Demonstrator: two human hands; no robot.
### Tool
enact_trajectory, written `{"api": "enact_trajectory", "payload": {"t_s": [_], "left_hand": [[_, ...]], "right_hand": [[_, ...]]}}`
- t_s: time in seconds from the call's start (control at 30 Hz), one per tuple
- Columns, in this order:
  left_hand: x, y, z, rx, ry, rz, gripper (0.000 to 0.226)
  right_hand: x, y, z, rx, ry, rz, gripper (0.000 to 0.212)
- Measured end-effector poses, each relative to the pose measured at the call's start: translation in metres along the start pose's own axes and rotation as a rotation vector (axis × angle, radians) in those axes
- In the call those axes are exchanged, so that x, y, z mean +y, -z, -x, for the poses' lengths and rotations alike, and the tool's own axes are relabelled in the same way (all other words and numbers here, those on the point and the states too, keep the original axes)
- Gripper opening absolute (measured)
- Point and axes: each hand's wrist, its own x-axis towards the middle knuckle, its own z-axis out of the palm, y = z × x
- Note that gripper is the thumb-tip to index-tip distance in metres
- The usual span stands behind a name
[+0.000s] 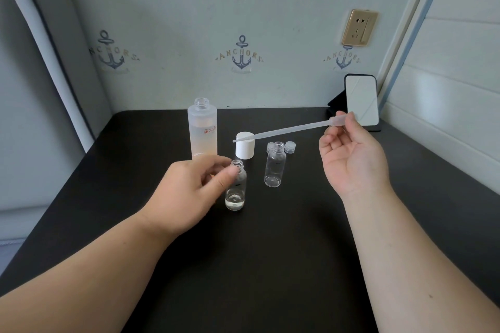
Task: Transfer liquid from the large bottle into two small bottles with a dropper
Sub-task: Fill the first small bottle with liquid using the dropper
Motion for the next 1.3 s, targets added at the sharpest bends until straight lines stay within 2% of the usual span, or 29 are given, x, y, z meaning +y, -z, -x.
{"api": "enact_trajectory", "payload": {"t_s": [0.07, 0.13, 0.23, 0.3, 0.37, 0.43, 0.5, 0.63, 0.83, 0.9, 1.07, 1.3], "left_hand": [[0.000, 0.002, 0.002, 0.142, -0.020, 0.060, 0.038], [0.000, 0.004, 0.002, 0.276, -0.020, 0.072, 0.031], [-0.002, 0.005, -0.002, 0.445, 0.061, 0.079, 0.009], [-0.005, 0.005, -0.005, 0.505, 0.121, 0.093, 0.011], [-0.011, 0.005, -0.009, 0.489, 0.166, 0.104, 0.030], [-0.016, 0.004, -0.012, 0.396, 0.214, 0.111, 0.053], [-0.019, 0.002, -0.014, 0.278, 0.246, 0.110, 0.068], [-0.024, -0.001, -0.018, 0.179, 0.296, 0.038, 0.054], [-0.027, 0.001, -0.019, 0.189, 0.299, 0.077, 0.036], [-0.026, 0.001, -0.017, 0.195, 0.290, 0.080, 0.025], [-0.015, 0.003, -0.015, 0.167, 0.225, 0.046, 0.046], [-0.016, 0.003, -0.015, 0.159, 0.181, -0.014, 0.035]], "right_hand": [[0.000, -0.001, 0.000, 0.004, -0.005, -0.009, 0.012], [-0.001, -0.001, 0.000, 0.002, -0.011, 0.000, 0.011], [-0.001, -0.001, 0.001, -0.003, -0.015, 0.013, 0.011], [-0.001, -0.002, 0.001, -0.002, -0.017, 0.016, 0.012], [0.000, -0.002, 0.001, 0.000, -0.021, 0.013, 0.012], [0.000, -0.002, 0.001, 0.002, -0.027, 0.007, 0.013], [0.000, -0.002, 0.000, 0.001, -0.028, 0.010, 0.013], [0.002, -0.001, -0.001, -0.014, -0.022, 0.021, 0.014], [0.002, -0.001, -0.001, -0.019, 0.006, 0.023, 0.014], [0.001, -0.001, -0.001, -0.026, 0.029, 0.024, 0.021], [0.000, -0.001, 0.000, -0.038, 0.050, -0.035, 0.026], [0.000, -0.002, 0.000, -0.050, 0.072, -0.021, 0.027]]}}
